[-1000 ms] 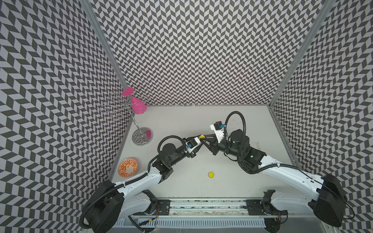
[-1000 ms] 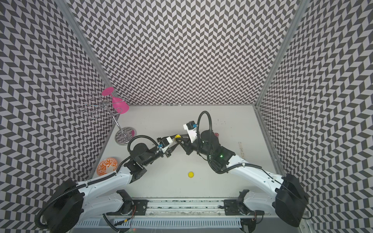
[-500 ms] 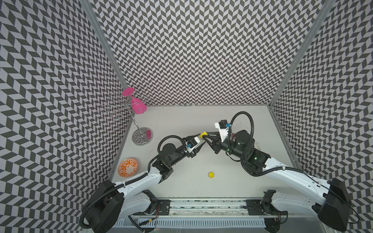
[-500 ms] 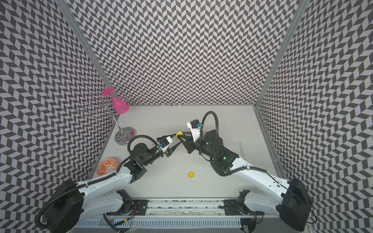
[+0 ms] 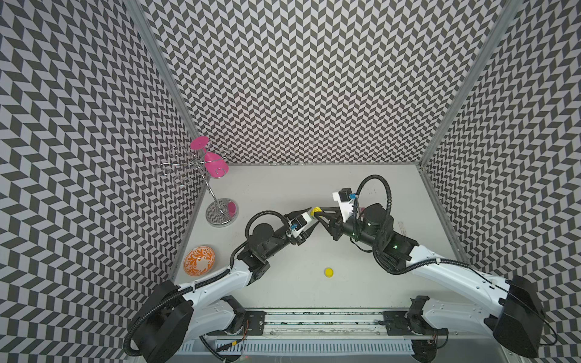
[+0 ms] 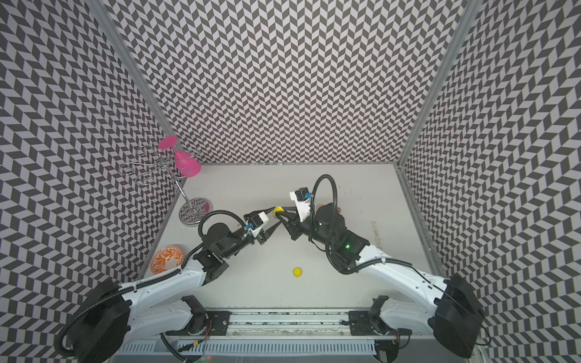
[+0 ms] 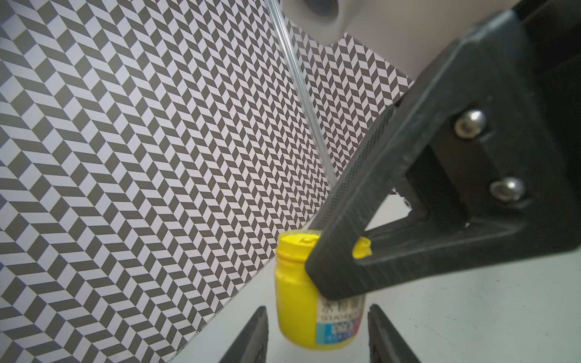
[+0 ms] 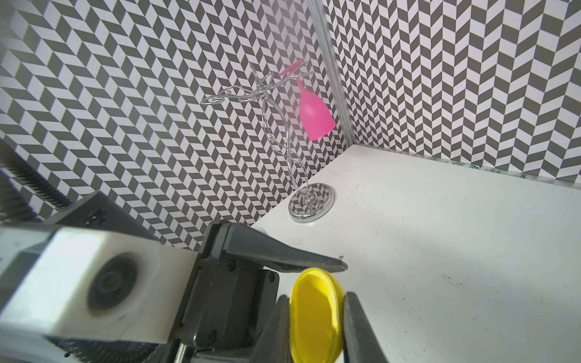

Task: Close the paint jar lid
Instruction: Pick up the paint jar from the center of the board.

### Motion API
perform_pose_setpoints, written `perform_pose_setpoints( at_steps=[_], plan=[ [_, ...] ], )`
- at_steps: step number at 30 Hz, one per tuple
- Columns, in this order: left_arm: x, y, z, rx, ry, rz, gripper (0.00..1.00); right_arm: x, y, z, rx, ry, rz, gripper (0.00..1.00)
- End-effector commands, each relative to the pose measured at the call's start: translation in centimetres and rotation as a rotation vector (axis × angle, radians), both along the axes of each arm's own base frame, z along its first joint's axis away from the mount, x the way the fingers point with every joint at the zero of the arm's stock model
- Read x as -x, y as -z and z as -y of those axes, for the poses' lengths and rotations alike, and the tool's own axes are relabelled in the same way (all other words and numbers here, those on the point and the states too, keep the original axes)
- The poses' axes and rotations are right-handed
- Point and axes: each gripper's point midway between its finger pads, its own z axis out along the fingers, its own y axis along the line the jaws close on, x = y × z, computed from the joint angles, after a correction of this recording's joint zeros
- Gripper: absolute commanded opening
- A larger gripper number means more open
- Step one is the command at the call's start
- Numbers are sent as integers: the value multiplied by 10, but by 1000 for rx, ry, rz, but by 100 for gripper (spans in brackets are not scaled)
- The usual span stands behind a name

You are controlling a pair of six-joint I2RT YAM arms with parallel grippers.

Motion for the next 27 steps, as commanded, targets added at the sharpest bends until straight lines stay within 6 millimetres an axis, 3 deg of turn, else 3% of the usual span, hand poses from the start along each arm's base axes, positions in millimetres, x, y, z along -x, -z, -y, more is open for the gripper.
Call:
perform_pose_setpoints(
  at_steps=[1, 7, 17, 20, 22, 24, 27],
  plan=[
    [-1, -23, -3, 49, -9, 45, 51, 1, -10, -5, -40, -8, 24, 18],
    [0, -23, -2, 49, -4, 42, 50, 0, -8, -6, -32, -7, 20, 18],
    [5, -18, 4, 6, 43, 55, 34, -2, -4, -8, -22, -6, 14, 18],
    [5, -16, 5, -11, 49, 58, 29, -3, -7, -6, -19, 8, 26, 40],
    [3, -14, 6, -24, 42, 53, 28, -5, -14, 1, -11, 40, 46, 50],
    [0, -12, 4, -28, 33, 49, 28, -12, -25, 19, 0, 137, 64, 58],
    [-5, -11, 0, -29, 16, 47, 28, -12, -37, 48, 4, 241, 109, 64]
  ],
)
